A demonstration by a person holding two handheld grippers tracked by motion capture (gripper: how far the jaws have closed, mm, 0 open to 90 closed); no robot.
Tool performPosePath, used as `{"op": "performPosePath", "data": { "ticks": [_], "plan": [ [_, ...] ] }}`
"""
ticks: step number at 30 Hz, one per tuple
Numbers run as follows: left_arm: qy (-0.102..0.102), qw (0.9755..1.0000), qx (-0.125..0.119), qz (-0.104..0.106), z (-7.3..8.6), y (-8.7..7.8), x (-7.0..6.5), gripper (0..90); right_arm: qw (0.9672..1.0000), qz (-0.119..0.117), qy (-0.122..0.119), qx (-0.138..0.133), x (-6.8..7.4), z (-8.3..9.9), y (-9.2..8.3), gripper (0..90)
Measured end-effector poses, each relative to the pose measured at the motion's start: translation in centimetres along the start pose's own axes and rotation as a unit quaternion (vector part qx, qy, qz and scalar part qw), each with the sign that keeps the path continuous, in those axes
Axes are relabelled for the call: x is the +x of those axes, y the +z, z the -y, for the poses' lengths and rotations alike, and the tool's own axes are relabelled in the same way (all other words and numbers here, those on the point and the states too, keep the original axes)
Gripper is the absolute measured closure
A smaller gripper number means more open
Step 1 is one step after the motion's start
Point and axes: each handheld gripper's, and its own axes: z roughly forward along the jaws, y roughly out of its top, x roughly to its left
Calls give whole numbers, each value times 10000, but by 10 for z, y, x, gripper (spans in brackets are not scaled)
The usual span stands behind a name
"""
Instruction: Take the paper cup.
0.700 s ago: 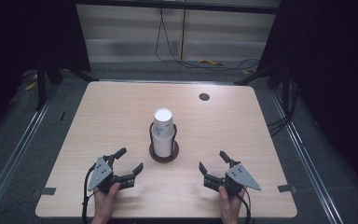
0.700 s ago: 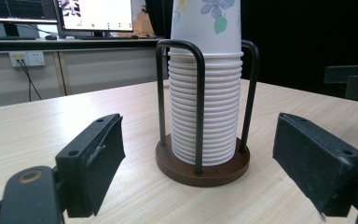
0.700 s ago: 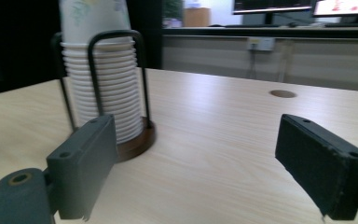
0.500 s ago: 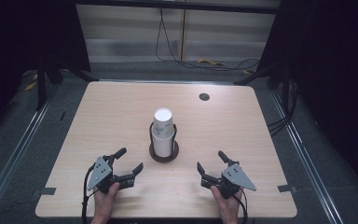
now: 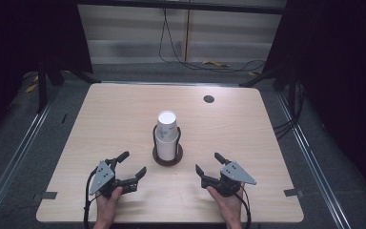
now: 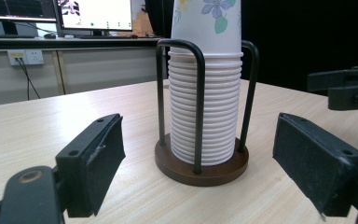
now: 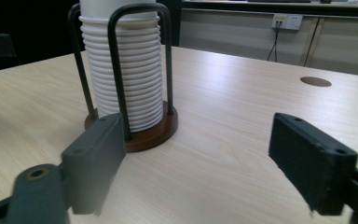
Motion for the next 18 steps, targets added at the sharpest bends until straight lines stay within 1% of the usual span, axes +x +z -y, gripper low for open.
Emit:
{"op": "performPosePath", "data": {
  "ticks": [1,4,5,7,8,9,10,11,13,15,18],
  "plan": [
    [-5,10000,-2,11,0,0,0,162,10000,19,-80,-43,2,-4,2,193],
    [-6,10000,-9,29,0,0,0,162,9999,24,-147,-43,2,-7,5,197],
    [0,10000,-10,35,0,0,0,162,9999,-51,-109,-31,2,-10,7,201],
    [-17,10000,-4,27,0,0,0,162,9999,-90,-93,-43,2,-12,9,202],
    [-18,10000,2,19,0,0,0,162,9998,-138,-139,-13,3,-14,10,181],
    [-33,10000,7,-9,0,0,0,162,9997,-193,-156,-40,4,-17,11,177],
    [-33,10000,7,-9,0,0,0,162,9997,-193,-156,-40,4,-17,11,177],
    [1,10000,20,14,0,0,0,162,9995,-249,-203,-27,5,-21,14,180],
    [3,10000,16,18,0,0,0,162,9994,-276,-187,-48,5,-23,15,179],
    [-8,10000,8,25,0,0,0,162,9991,-398,-119,-85,6,-29,18,170],
    [-2,10000,10,24,0,0,0,162,9989,-445,-114,-111,7,-34,20,165]
  ]
}}
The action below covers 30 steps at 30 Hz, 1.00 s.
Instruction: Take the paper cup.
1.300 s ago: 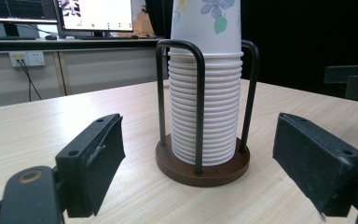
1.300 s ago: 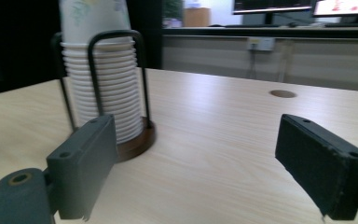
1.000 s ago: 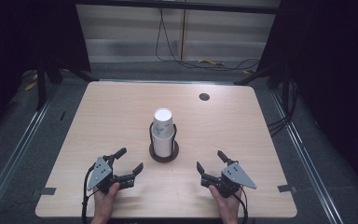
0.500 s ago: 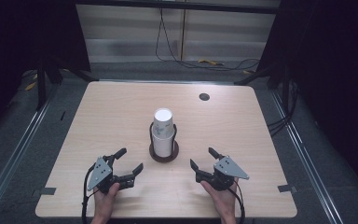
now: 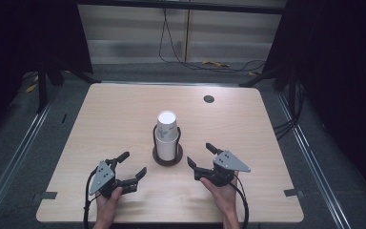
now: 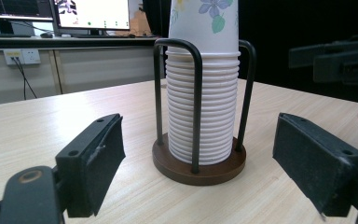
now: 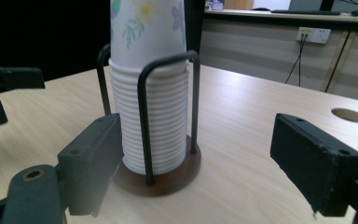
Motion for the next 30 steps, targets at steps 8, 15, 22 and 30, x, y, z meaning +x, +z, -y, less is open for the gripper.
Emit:
{"op": "performPosePath", "data": {
  "ticks": [8,15,22,30],
  "plan": [
    [-37,10000,-6,-23,0,0,1,162,9996,-278,37,9,-1,-18,12,164],
    [5,10000,-4,24,0,1,0,163,9982,-591,-23,-54,-1,-41,24,153],
    [36,10000,8,47,0,0,0,165,9965,-815,-99,152,-1,-58,36,149],
    [26,10000,11,28,0,0,0,164,9938,-1060,-72,323,-4,-72,54,146]
  ]
}}
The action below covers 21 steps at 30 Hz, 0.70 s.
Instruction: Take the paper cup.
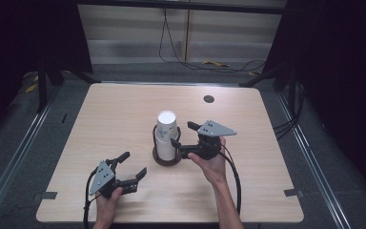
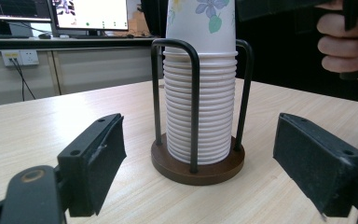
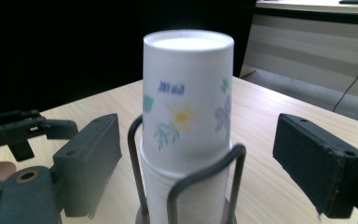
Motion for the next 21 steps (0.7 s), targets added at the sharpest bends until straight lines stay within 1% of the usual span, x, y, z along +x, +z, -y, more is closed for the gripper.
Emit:
{"op": "performPosePath", "data": {
  "ticks": [1,3,5,6,7,8,9,11,12,13,16,17,18,19,21],
  "plan": [
    [-12,10000,-9,-5,0,0,0,164,10000,-30,-13,-45,0,-2,1,152],
    [8,10000,0,29,0,0,0,164,10000,-69,-9,-41,0,-6,4,154],
    [-13,10000,-9,-1,0,0,0,164,9999,-126,-27,-68,0,-12,9,177],
    [-13,10000,-9,-1,0,0,0,164,9999,-126,-27,-68,0,-12,9,177],
    [-21,10000,-13,-1,0,0,0,164,9998,-184,25,-85,0,-15,11,190],
    [-21,10000,-13,-1,0,0,0,164,9998,-184,25,-85,0,-15,11,190],
    [16,10000,10,2,0,0,0,164,9998,-192,11,-76,-1,-16,13,190],
    [10,10000,0,0,0,0,0,164,9998,-198,14,-43,-1,-19,18,200],
    [-9,10000,-6,-1,0,0,0,164,9997,-238,19,-28,-2,-21,19,204],
    [-24,10000,-17,1,0,0,0,164,9997,-237,37,-43,-2,-25,23,205],
    [-30,10000,-20,-2,0,0,0,164,9997,-253,54,-46,-2,-29,26,206],
    [13,10000,5,5,0,0,0,164,9996,-263,51,42,-2,-31,32,206],
    [-5,10000,-11,4,0,0,0,164,9996,-263,51,42,-2,-31,32,206],
    [-7,10000,-11,1,0,0,0,164,9996,-251,48,102,-2,-32,35,209],
    [30,10000,16,2,0,0,1,164,9995,-273,85,101,-2,-34,36,214]
  ]
}}
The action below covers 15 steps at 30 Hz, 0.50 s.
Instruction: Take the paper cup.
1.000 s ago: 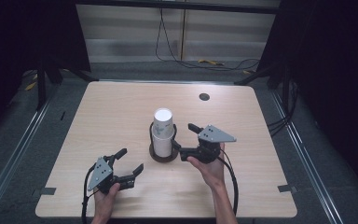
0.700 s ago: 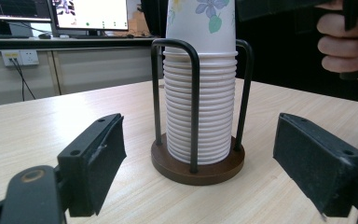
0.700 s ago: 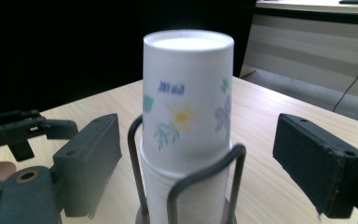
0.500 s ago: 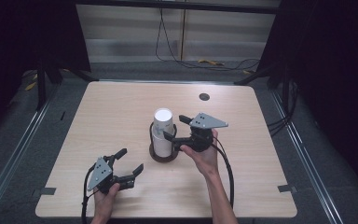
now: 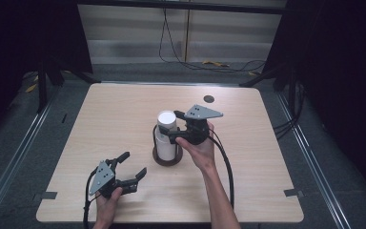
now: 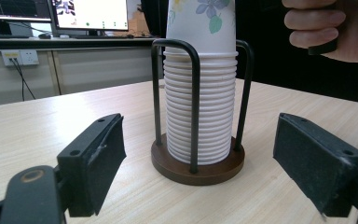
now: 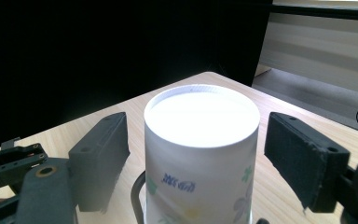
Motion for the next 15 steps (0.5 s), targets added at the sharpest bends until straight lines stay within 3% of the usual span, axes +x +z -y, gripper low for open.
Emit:
{"op": "performPosePath", "data": {
  "ticks": [15],
  "plan": [
    [-68,10000,-48,-2,0,1,-1,164,9998,-85,103,175,-5,3,14,309]
  ]
}}
